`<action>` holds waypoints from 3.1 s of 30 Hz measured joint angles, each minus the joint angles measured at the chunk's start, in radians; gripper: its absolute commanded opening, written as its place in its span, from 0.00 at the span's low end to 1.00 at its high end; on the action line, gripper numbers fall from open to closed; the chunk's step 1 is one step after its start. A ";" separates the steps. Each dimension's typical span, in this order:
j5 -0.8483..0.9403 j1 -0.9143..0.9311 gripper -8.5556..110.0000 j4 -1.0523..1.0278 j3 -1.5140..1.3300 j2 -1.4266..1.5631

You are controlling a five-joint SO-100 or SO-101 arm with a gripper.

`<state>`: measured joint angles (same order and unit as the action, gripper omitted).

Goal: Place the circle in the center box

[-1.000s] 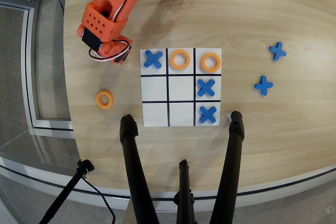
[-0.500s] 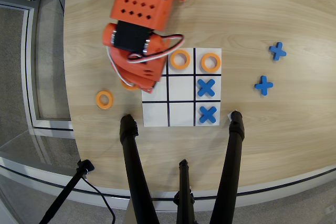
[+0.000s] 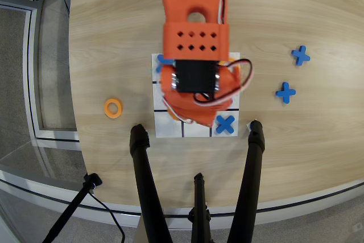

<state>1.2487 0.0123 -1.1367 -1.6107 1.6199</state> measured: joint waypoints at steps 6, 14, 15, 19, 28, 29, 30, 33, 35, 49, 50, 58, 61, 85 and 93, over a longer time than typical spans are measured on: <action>-0.020 -0.046 0.07 -0.012 0.009 -0.094; -0.046 -0.060 0.07 0.058 -0.060 -0.179; -0.046 -0.060 0.07 0.072 -0.077 -0.183; -0.046 -0.061 0.07 0.107 -0.126 -0.198; -0.057 -0.061 0.07 0.176 -0.170 -0.229; -0.058 -0.061 0.07 0.183 -0.170 -0.233; -0.058 -0.060 0.07 0.187 -0.170 -0.238; -0.058 -0.061 0.07 0.201 -0.170 -0.255; -0.063 -0.061 0.07 0.204 -0.170 -0.268; -0.083 -0.080 0.07 0.227 -0.130 -0.319; -0.083 -0.081 0.07 0.230 -0.127 -0.322; -0.083 -0.084 0.08 0.230 -0.115 -0.330; -0.083 -0.084 0.11 0.230 -0.115 -0.331; -0.069 -0.015 0.16 0.038 0.100 -0.308; -0.060 -0.005 0.16 -0.120 0.089 -0.115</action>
<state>1.1888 0.0077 -1.2563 -1.5217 1.5048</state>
